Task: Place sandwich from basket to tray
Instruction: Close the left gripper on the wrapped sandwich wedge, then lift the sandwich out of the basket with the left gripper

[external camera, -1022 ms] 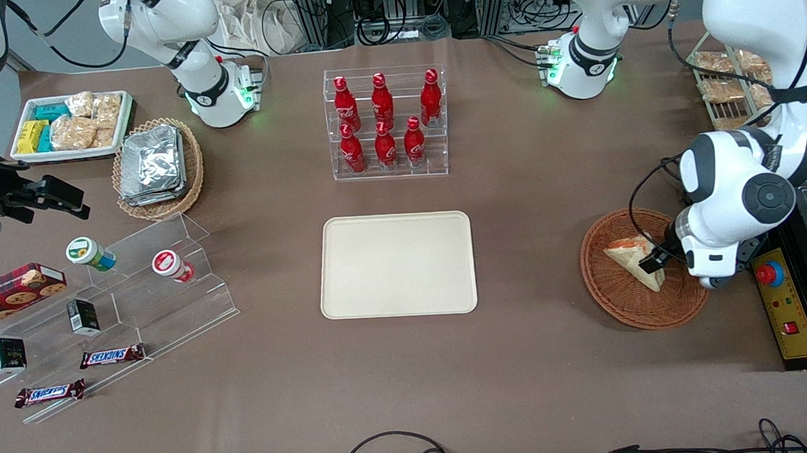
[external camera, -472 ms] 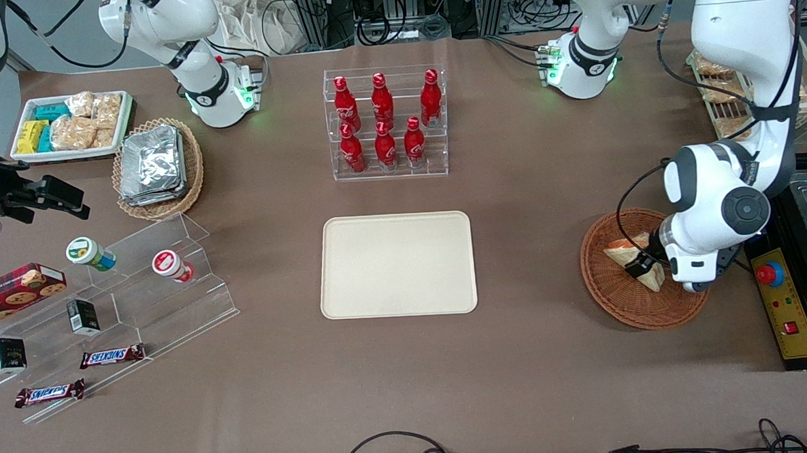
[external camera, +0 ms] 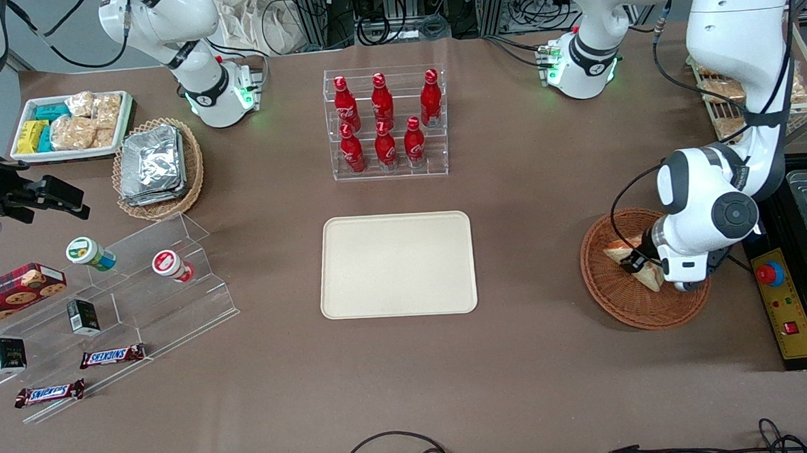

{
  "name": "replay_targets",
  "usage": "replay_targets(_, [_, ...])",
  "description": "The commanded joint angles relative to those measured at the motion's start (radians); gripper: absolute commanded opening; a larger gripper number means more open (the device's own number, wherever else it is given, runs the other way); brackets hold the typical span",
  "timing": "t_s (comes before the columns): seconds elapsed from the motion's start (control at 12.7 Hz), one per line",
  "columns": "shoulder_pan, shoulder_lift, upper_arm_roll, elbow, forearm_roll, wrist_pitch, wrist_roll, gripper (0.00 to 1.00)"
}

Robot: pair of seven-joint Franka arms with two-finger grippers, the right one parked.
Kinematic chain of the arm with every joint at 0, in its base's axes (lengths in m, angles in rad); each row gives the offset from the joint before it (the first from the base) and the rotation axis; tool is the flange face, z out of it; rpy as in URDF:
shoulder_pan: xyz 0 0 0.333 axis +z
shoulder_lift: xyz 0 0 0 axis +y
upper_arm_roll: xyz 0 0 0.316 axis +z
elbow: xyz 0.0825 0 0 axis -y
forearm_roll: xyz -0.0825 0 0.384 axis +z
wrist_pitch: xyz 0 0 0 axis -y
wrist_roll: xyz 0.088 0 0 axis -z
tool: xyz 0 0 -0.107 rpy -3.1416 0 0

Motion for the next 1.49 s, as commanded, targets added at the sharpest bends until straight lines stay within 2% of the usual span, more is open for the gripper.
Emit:
replay_targets(0.0, [-0.01,0.002,0.009,-0.005,-0.008,0.005,-0.009,0.15])
replay_targets(0.08, [-0.021,0.002,0.015,-0.003,-0.008,0.003,-0.007,0.05])
replay_targets(0.16, [-0.028,-0.004,0.022,0.001,-0.008,-0.001,-0.005,0.0])
replay_targets(0.39, [-0.031,-0.047,0.022,0.11,0.006,-0.212,0.034,0.0])
replay_targets(0.63, [-0.084,-0.108,0.024,0.26,0.01,-0.401,0.184,0.0])
replay_targets(0.87, [-0.137,-0.113,0.01,0.429,0.006,-0.529,0.31,0.0])
replay_targets(1.02, [-0.162,-0.104,-0.067,0.489,-0.019,-0.567,0.476,0.0])
replay_targets(1.26, [-0.206,-0.017,-0.209,0.576,-0.042,-0.537,0.346,0.0])
replay_targets(1.42, [-0.251,0.063,-0.243,0.647,-0.033,-0.532,0.297,0.0])
